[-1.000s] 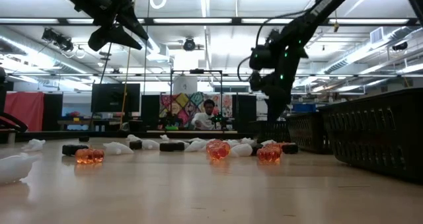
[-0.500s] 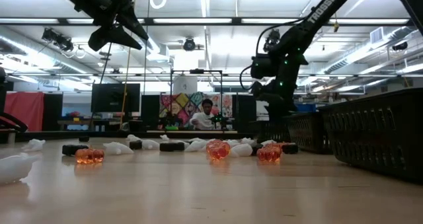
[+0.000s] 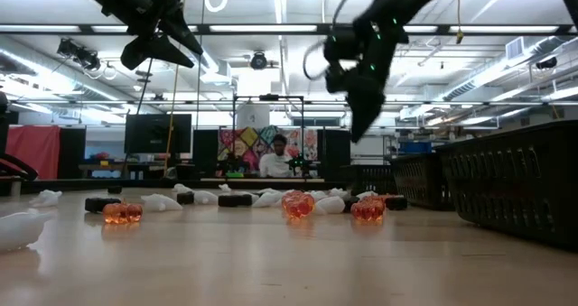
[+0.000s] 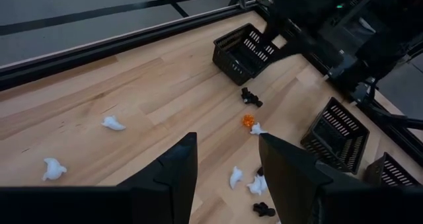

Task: Sort Halloween decoration
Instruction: Put the white ghost toy into the top black bin

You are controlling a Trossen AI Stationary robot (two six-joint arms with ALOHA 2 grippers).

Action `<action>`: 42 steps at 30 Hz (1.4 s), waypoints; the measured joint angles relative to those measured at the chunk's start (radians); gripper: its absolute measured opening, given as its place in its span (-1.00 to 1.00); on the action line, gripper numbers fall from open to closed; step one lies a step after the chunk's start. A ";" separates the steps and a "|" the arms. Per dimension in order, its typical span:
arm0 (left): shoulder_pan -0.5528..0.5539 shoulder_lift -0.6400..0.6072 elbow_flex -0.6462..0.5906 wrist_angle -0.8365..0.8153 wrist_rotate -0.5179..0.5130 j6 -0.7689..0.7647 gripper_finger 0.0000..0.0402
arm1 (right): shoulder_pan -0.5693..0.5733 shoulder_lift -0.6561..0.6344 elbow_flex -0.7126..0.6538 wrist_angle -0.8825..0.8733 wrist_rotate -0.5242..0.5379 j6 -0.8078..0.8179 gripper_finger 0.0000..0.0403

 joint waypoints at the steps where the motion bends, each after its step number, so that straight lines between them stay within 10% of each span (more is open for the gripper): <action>1: 0.000 0.000 0.000 0.000 0.000 0.004 -0.14 | 0.026 0.003 0.013 0.008 -0.006 0.000 -0.23; 27: 0.000 0.000 0.000 -0.025 0.000 0.013 -0.14 | 0.252 0.216 0.024 0.035 -0.017 0.200 0.23; 42: 0.000 0.000 0.000 -0.045 0.000 0.013 -0.14 | 0.240 0.223 -0.056 0.130 0.004 0.256 0.17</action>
